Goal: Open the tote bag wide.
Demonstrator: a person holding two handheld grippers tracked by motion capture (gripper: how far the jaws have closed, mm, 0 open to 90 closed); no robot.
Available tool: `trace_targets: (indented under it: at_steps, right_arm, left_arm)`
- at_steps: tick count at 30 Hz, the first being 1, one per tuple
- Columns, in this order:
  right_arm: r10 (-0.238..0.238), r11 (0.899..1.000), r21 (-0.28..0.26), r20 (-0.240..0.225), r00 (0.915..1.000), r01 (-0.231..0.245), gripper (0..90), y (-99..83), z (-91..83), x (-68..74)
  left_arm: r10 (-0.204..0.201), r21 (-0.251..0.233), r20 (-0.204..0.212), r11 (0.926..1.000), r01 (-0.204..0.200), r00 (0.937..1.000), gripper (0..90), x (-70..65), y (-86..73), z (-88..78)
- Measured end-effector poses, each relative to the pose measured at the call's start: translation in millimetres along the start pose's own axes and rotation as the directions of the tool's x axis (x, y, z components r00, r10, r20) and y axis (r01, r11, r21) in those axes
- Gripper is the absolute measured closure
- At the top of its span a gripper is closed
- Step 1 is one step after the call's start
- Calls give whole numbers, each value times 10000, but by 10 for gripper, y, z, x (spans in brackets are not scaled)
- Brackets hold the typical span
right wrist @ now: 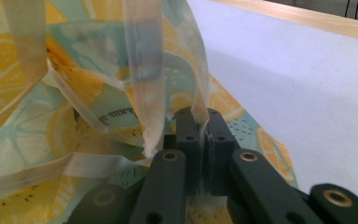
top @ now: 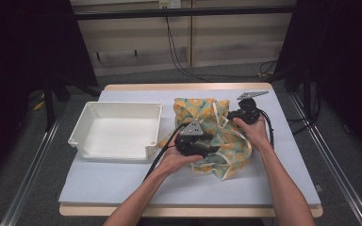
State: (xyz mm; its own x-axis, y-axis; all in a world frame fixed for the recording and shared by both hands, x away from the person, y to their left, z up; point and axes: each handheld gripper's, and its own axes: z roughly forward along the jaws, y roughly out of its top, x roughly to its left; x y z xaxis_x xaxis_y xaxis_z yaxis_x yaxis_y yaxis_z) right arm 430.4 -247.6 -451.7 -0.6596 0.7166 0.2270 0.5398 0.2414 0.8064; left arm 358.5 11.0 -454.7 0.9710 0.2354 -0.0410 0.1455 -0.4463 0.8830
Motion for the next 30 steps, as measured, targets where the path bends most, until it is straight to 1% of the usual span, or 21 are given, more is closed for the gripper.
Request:
trace_targets:
  at_steps: [1, 2, 3, 4, 7, 8, 11, 12, 14, 15, 16, 17, 18, 19, 20, 22, 24, 25, 28, 29, 30]
  right_arm:
    - [-18, 10000, -2, 8, 10000, 18, 866, -2, 0, 6]
    - [-78, 10000, -29, 5, 10000, 78, 867, -3, 0, 10]
    - [-78, 10000, -29, 5, 10000, 78, 867, -3, 0, 10]
    - [-94, 10000, -21, -24, 10000, 94, 867, -5, 0, 28]
    - [-108, 9999, -48, -48, 9999, 108, 867, -8, -3, 39]
    - [-149, 9999, -51, -48, 9999, 149, 867, -10, -6, 47]
    - [-171, 9998, -123, -81, 9998, 170, 867, -1, -22, 48]
    - [-138, 9997, -195, -109, 9998, 136, 867, 2, -29, 47]
    - [-145, 9996, -258, -133, 9998, 141, 868, 2, -44, 40]
    - [-135, 9996, -250, -122, 9998, 132, 868, 2, -50, 41]
    - [-87, 9996, -273, -143, 9999, 83, 868, 2, -53, 42]
    - [-87, 9996, -273, -143, 9999, 83, 868, 2, -53, 42]
    - [-71, 9994, -336, -137, 9999, 67, 867, 5, -62, 43]
    - [-114, 9993, -349, -93, 9999, 111, 868, 7, -68, 41]
    - [-126, 9993, -343, -57, 9999, 124, 869, 10, -76, 39]
    - [-148, 9992, -360, 75, 9999, 151, 875, 12, -96, 15]
    - [-18, 9993, -383, 243, 9997, 28, 880, 4, -117, -33]
    - [-18, 9993, -383, 243, 9997, 28, 880, 4, -117, -33]
    - [52, 9995, -303, 694, 9976, -31, 888, -40, -155, -95]
    - [25, 9997, -247, 763, 9971, -6, 888, -56, -154, -100]
    - [43, 9998, -202, 821, 9966, -26, 887, -73, -152, -105]
  left_arm:
    - [0, 0, 0, 10000, 0, 10000, 558, 0, 0, 0]
    - [97, 422, -305, 9991, -84, 9995, 609, 23, -30, 18]
    - [97, 422, -305, 9991, -84, 9995, 663, 23, -30, 18]
    - [-146, 500, -443, 9986, 168, 9989, 714, 45, -55, 32]
    - [-241, 526, -506, 9983, 267, 9984, 889, 65, -59, 27]
    - [-312, 581, -273, 9978, 327, 9991, 900, 73, -65, 17]
    - [-285, 589, -71, 9978, 289, 9996, 900, 29, -60, -1]
    - [-349, 394, 491, 9987, 330, 9982, 900, -52, -38, -61]
    - [-143, 185, 945, 9997, 127, 9954, 900, -172, 2, -159]
    - [-143, 185, 945, 9997, 127, 9954, 900, -172, 2, -159]
    - [-164, -116, 1538, 9998, 184, 9880, 900, -306, 30, -275]
    - [-164, -116, 1538, 9998, 184, 9880, 900, -306, 30, -275]
    - [-65, -260, 2022, 9996, 120, 9793, 900, -450, 17, -388]
    - [-71, -298, 2171, 9995, 139, 9761, 900, -518, -5, -445]
    - [2, -279, 2294, 9996, 64, 9733, 900, -587, -33, -502]
    - [152, -210, 2217, 9997, -108, 9750, 900, -645, -58, -552]
    - [105, -289, 2449, 9996, -35, 9695, 900, -728, -152, -678]
    - [105, -289, 2449, 9996, -35, 9695, 900, -728, -152, -678]
    - [43, -116, 2602, 9999, -14, 9655, 900, -775, -239, -770]
    - [69, 16, 2476, 10000, -75, 9688, 900, -797, -298, -806]
    - [-9, -33, 2549, 10000, 18, 9670, 900, -783, -329, -804]
